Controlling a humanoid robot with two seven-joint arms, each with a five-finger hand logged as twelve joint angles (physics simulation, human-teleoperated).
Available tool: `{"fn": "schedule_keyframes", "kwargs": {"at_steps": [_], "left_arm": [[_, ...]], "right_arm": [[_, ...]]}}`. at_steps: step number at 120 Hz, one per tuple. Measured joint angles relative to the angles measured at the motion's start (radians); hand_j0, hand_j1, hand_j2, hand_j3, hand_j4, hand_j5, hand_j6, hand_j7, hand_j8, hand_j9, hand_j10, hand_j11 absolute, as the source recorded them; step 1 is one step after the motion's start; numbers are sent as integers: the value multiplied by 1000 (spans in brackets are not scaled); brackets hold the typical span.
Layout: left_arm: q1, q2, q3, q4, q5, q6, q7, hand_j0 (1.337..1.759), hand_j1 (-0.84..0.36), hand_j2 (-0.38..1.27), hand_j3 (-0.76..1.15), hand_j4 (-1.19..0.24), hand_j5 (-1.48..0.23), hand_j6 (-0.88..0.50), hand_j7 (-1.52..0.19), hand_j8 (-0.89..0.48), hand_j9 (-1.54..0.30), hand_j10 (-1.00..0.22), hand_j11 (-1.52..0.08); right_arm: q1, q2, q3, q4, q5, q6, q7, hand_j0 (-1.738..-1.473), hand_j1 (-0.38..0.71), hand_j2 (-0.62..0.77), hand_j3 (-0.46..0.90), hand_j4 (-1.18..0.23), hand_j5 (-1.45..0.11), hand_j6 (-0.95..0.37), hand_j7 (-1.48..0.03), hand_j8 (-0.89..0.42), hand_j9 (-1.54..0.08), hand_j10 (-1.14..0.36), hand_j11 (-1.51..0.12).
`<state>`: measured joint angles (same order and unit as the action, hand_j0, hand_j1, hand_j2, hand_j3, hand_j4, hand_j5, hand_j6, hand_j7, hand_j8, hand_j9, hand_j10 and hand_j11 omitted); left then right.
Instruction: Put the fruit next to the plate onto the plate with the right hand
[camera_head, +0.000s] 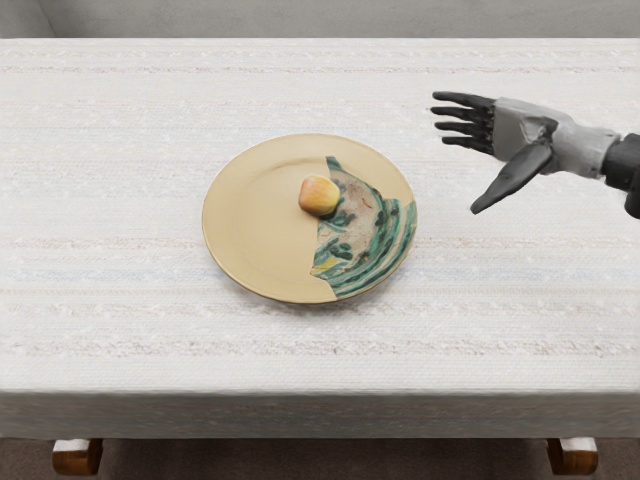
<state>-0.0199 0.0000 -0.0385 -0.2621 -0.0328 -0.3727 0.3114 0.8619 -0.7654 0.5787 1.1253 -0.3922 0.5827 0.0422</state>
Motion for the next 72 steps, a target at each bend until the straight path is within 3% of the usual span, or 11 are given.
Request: {"fn": "schedule_keyframes", "kwargs": {"at_steps": [12,34,49,72], "left_arm": [[0,0,0,0,0,0,0,1658,349,0,0,0,0,1,0,1,0,0,0],[0,0,0,0,0,0,0,1658,349,0,0,0,0,1,0,1,0,0,0],[0,0,0,0,0,0,0,1658,349,0,0,0,0,1,0,1,0,0,0],[4,0,1,0,4,0,0,1658,349,0,0,0,0,1,0,1,0,0,0]], "right_arm": [[-99,-19,53,-3,-1,17,38,-1658,-316,-2,0,-29,-38,-29,-38,-29,-38,-30,-38],[-203,-58,94,-82,-2,26,66,-1658,-317,-2,0,-29,-37,-29,-37,-28,-37,-28,-37],[-240,-85,114,-135,-1,28,77,-1658,-318,-2,0,-28,-36,-28,-36,-28,-36,-28,-36],[-255,-83,121,-153,1,28,81,-1658,-318,-2,0,-28,-36,-28,-36,-28,-36,-28,-36]]}}
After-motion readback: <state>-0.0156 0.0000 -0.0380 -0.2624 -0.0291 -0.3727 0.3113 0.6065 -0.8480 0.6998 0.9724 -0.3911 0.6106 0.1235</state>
